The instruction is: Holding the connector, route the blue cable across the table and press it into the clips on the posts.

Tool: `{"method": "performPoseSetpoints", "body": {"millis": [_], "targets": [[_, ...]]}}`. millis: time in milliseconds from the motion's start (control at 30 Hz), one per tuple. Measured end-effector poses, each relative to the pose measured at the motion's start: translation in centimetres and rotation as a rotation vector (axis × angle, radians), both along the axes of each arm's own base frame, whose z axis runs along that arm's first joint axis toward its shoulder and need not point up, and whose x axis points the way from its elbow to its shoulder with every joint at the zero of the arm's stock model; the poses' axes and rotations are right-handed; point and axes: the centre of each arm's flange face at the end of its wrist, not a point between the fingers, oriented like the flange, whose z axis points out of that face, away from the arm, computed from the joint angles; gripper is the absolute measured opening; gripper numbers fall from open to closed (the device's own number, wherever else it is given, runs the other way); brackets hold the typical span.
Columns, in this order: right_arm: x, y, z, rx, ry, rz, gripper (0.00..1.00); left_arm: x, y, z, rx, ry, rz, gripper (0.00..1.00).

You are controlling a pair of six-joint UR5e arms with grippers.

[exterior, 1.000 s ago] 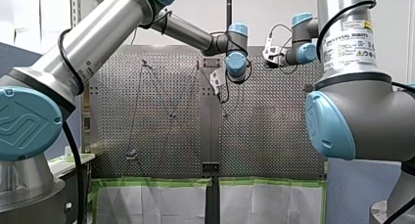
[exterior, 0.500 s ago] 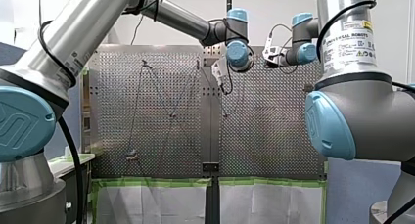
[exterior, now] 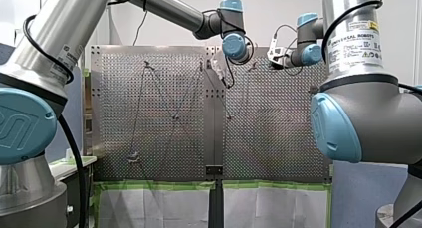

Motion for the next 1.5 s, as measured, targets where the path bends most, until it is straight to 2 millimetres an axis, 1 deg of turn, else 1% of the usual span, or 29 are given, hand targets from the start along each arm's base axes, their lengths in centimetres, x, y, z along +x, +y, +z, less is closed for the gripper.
{"method": "performPoseSetpoints", "body": {"millis": [133, 233, 300, 400, 500, 533, 733, 967, 1133, 1200, 1333, 1433, 1500], "targets": [[0.0, 0.0, 0.0, 0.0, 0.0, 0.0, 0.0, -0.9, 1.0, 0.9, -0.035, -0.021, 0.02, 1.0], [0.0, 0.0, 0.0, 0.0, 0.0, 0.0, 0.0, -1.2, 1.9, 1.4, -0.039, -0.038, 0.044, 1.0], [0.0, 0.0, 0.0, 0.0, 0.0, 0.0, 0.0, -1.1, 2.1, 0.8, -0.034, -0.041, 0.049, 1.0], [0.0, 0.0, 0.0, 0.0, 0.0, 0.0, 0.0, -0.8, 2.1, -1.0, -0.023, -0.032, 0.049, 1.0], [0.0, 0.0, 0.0, 0.0, 0.0, 0.0, 0.0, -0.5, 1.8, -3.8, -0.017, -0.012, 0.046, 1.0], [0.0, 0.0, 0.0, 0.0, 0.0, 0.0, 0.0, -0.5, 1.6, -5.0, -0.013, -0.003, 0.044, 1.0], [0.0, 0.0, 0.0, 0.0, 0.0, 0.0, 0.0, -1.3, 0.8, -11.0, 0.01, 0.042, 0.042, 1.0], [0.0, 0.0, 0.0, 0.0, 0.0, 0.0, 0.0, -1.7, 0.9, -16.9, 0.051, 0.083, 0.048, 1.0], [0.0, 0.0, 0.0, 0.0, 0.0, 0.0, 0.0, -2.0, 1.6, -21.0, 0.068, 0.115, 0.073, 1.0], [0.0, 0.0, 0.0, 0.0, 0.0, 0.0, 0.0, -2.1, 1.9, -22.3, 0.07, 0.126, 0.086, 1.0], [0.0, 0.0, 0.0, 0.0, 0.0, 0.0, 0.0, -2.2, 3.0, -25.6, 0.073, 0.154, 0.126, 1.0], [0.0, 0.0, 0.0, 0.0, 0.0, 0.0, 0.0, -2.3, 4.0, -27.8, 0.078, 0.171, 0.157, 1.0], [0.0, 0.0, 0.0, 0.0, 0.0, 0.0, 0.0, -2.4, 4.5, -28.6, 0.07, 0.176, 0.175, 1.0]]}}
